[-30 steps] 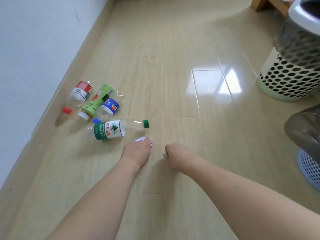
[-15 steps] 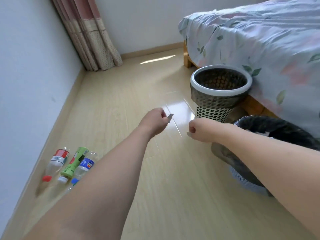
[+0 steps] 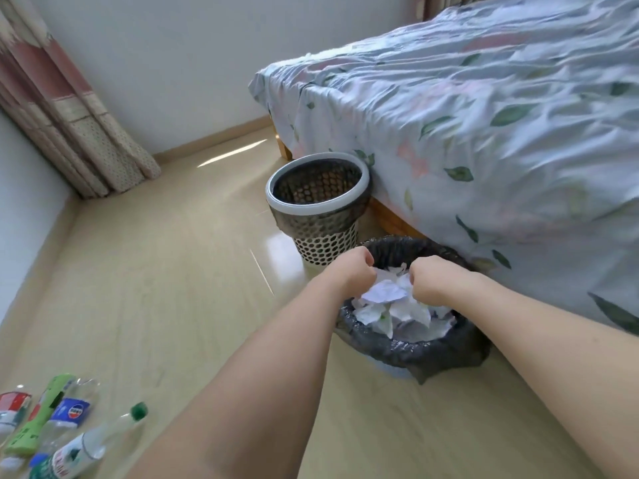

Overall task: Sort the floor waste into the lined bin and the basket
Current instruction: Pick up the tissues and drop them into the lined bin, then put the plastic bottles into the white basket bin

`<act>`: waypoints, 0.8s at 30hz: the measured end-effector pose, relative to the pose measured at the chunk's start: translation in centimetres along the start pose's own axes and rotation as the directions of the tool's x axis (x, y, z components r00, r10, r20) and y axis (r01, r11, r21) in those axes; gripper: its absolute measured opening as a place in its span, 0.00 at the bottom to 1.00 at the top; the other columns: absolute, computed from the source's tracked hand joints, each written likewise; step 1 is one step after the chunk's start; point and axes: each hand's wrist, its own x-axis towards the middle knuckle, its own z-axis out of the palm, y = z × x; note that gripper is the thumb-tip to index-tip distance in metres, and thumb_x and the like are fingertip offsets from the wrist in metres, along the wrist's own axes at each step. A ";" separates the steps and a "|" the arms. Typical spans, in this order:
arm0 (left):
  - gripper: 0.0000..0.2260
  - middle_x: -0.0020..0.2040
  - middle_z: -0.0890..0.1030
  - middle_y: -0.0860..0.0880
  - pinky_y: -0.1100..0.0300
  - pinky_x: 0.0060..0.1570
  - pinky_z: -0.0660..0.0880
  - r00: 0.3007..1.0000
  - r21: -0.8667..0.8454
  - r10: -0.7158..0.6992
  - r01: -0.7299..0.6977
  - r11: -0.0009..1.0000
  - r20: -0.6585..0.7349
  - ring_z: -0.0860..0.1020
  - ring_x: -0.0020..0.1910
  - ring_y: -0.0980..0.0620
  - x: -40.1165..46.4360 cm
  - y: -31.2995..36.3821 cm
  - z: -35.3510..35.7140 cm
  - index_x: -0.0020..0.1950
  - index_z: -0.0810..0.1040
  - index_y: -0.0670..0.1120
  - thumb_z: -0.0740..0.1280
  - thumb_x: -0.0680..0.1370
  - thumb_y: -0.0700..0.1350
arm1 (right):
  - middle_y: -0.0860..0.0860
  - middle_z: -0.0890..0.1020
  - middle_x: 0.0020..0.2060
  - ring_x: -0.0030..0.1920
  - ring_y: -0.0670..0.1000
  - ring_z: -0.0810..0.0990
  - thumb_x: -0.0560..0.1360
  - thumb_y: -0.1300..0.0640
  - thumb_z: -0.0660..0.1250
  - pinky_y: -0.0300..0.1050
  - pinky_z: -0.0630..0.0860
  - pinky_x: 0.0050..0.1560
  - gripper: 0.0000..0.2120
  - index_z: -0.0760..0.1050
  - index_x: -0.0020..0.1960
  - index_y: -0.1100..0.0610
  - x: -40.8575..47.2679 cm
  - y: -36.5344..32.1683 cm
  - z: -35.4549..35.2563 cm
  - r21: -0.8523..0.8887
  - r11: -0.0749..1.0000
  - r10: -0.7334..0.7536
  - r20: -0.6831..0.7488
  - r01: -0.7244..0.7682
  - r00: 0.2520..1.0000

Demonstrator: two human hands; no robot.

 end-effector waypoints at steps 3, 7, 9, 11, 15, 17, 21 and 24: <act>0.13 0.50 0.79 0.44 0.54 0.47 0.77 0.998 0.031 -0.025 0.027 0.999 -0.057 0.79 0.49 0.44 0.2 -0.6 -1.1 0.57 0.77 0.42 0.57 0.76 0.38 | 0.55 0.79 0.46 0.44 0.56 0.78 0.74 0.65 0.57 0.46 0.76 0.44 0.10 0.75 0.50 0.59 0.3 0.3 0.0 0.046 0.999 -0.001 -0.035 0.003 0.999; 0.10 0.45 0.79 0.44 0.58 0.38 0.74 0.986 -0.009 -0.129 0.128 0.992 -0.107 0.77 0.40 0.46 -1.6 -6.0 -5.3 0.52 0.75 0.45 0.56 0.76 0.39 | 0.52 0.78 0.47 0.45 0.55 0.77 0.75 0.62 0.58 0.44 0.73 0.42 0.08 0.74 0.50 0.57 1.1 -3.8 -0.5 0.053 0.992 -0.110 -0.116 0.117 0.987; 0.12 0.46 0.79 0.45 0.60 0.35 0.71 0.967 -0.014 -0.220 0.220 0.975 -0.126 0.77 0.39 0.47 -3.4 -10.1 -7.7 0.55 0.75 0.45 0.56 0.76 0.40 | 0.53 0.78 0.51 0.50 0.55 0.77 0.76 0.60 0.58 0.47 0.76 0.48 0.09 0.74 0.53 0.57 1.7 -7.3 -0.3 0.048 0.981 -0.179 -0.150 0.188 0.972; 0.13 0.49 0.79 0.45 0.60 0.37 0.71 0.938 -0.021 -0.309 0.310 0.950 -0.156 0.78 0.40 0.47 -6.4 -16.0 -10.4 0.58 0.74 0.46 0.56 0.76 0.40 | 0.54 0.77 0.57 0.56 0.56 0.76 0.76 0.59 0.58 0.49 0.75 0.56 0.14 0.75 0.60 0.56 2.3 -13.1 0.4 0.033 0.956 -0.283 -0.159 0.291 0.946; 0.14 0.51 0.78 0.45 0.59 0.40 0.71 0.845 -0.069 -0.497 0.493 0.867 -0.198 0.78 0.44 0.45 -14.7 -28.9 -14.1 0.62 0.72 0.47 0.56 0.77 0.41 | 0.52 0.74 0.63 0.61 0.53 0.74 0.76 0.59 0.59 0.44 0.72 0.57 0.18 0.72 0.65 0.55 1.8 -26.4 3.9 0.054 0.871 -0.485 -0.071 0.489 0.872; 0.15 0.56 0.78 0.44 0.59 0.44 0.71 0.791 -0.055 -0.568 0.572 0.819 -0.228 0.78 0.50 0.45 -19.2 -35.2 -15.0 0.63 0.72 0.46 0.57 0.77 0.41 | 0.50 0.73 0.63 0.61 0.52 0.73 0.76 0.59 0.58 0.44 0.71 0.57 0.19 0.71 0.66 0.53 1.1 -32.9 6.7 0.077 0.825 -0.560 -0.021 0.560 0.828; 0.13 0.58 0.76 0.45 0.59 0.48 0.71 0.683 -0.020 -0.697 0.711 0.703 -0.217 0.74 0.51 0.46 -27.1 -47.2 -14.7 0.62 0.73 0.47 0.60 0.78 0.44 | 0.50 0.70 0.66 0.64 0.53 0.71 0.77 0.59 0.59 0.46 0.71 0.60 0.23 0.64 0.72 0.52 -0.9 -44.5 13.5 0.043 0.745 -0.663 0.158 0.666 0.731; 0.18 0.59 0.76 0.45 0.56 0.53 0.73 0.666 -0.049 -0.717 0.725 0.687 -0.206 0.74 0.53 0.45 -28.8 -54.1 -13.3 0.66 0.70 0.48 0.62 0.77 0.49 | 0.53 0.69 0.65 0.64 0.56 0.71 0.76 0.59 0.59 0.48 0.70 0.58 0.26 0.60 0.73 0.53 -1.6 -50.5 18.7 -0.045 0.725 -0.648 0.293 0.687 0.703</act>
